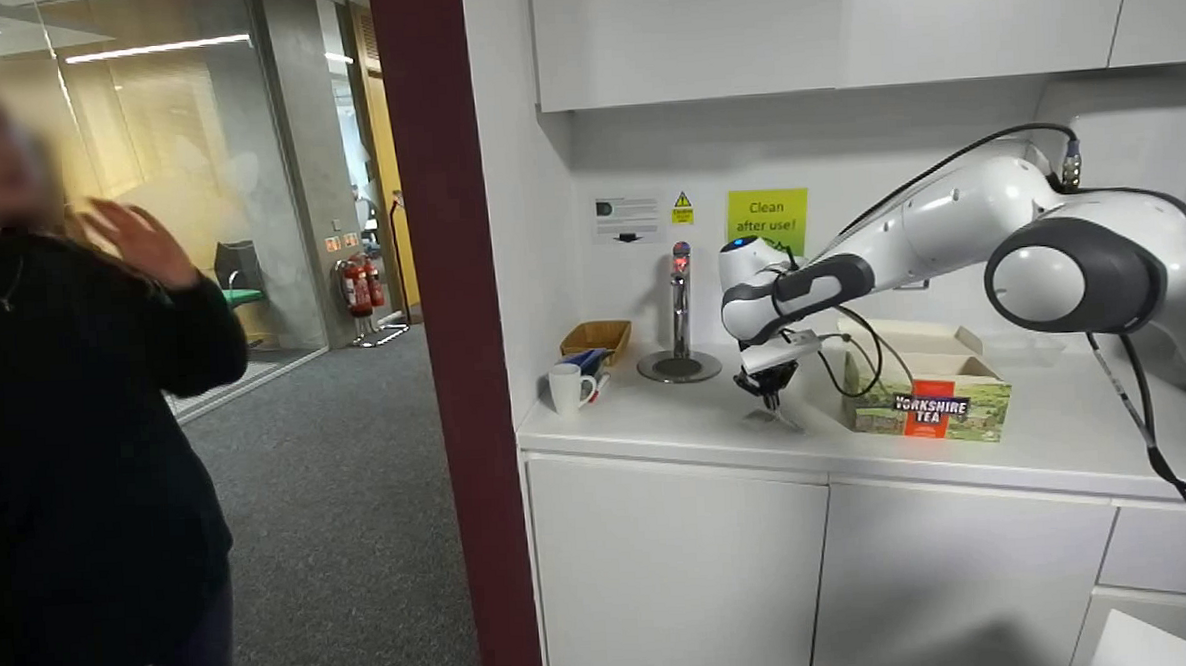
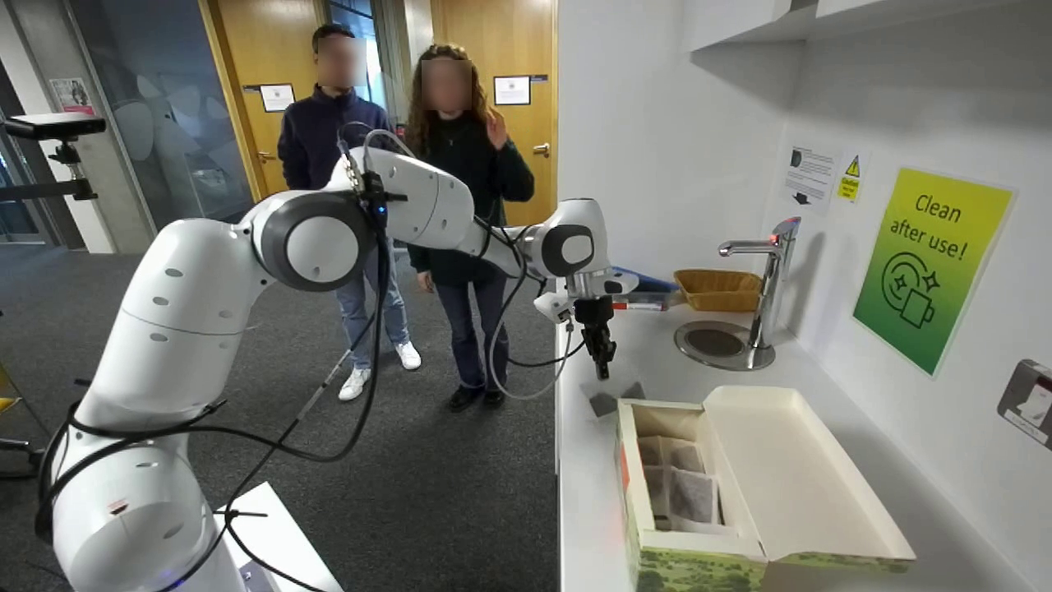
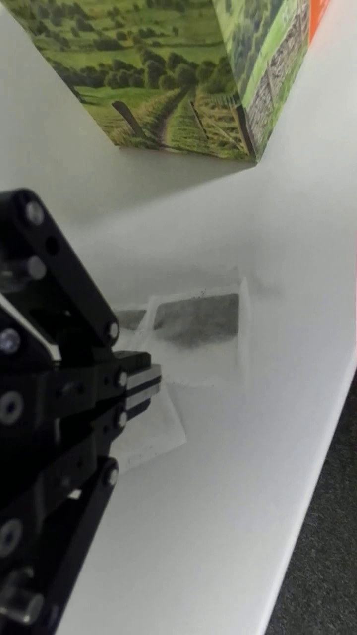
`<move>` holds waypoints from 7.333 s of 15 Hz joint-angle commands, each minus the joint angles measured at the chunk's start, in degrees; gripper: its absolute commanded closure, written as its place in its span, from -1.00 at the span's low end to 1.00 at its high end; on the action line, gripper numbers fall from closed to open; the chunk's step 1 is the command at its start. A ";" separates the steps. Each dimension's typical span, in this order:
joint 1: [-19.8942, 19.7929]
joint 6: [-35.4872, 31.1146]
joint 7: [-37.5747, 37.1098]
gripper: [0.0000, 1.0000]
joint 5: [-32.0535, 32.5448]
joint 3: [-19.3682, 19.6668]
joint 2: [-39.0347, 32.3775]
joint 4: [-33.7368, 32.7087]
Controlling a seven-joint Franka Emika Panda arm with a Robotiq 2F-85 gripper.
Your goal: Put the tea bags in the box.
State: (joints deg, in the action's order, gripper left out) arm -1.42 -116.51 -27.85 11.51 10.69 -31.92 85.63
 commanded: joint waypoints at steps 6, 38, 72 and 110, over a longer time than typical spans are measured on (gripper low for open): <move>-0.09 -1.00 -0.32 1.00 -0.83 0.05 9.06 3.60; -15.78 0.23 0.96 1.00 -15.66 7.37 21.06 11.16; -12.37 -0.86 1.80 -1.00 -14.31 5.55 22.04 12.11; -8.24 5.44 11.60 -1.00 -16.73 -2.32 -5.01 -10.69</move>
State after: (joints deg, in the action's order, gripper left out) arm -9.65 -113.86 -15.35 -5.48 8.11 -35.40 78.43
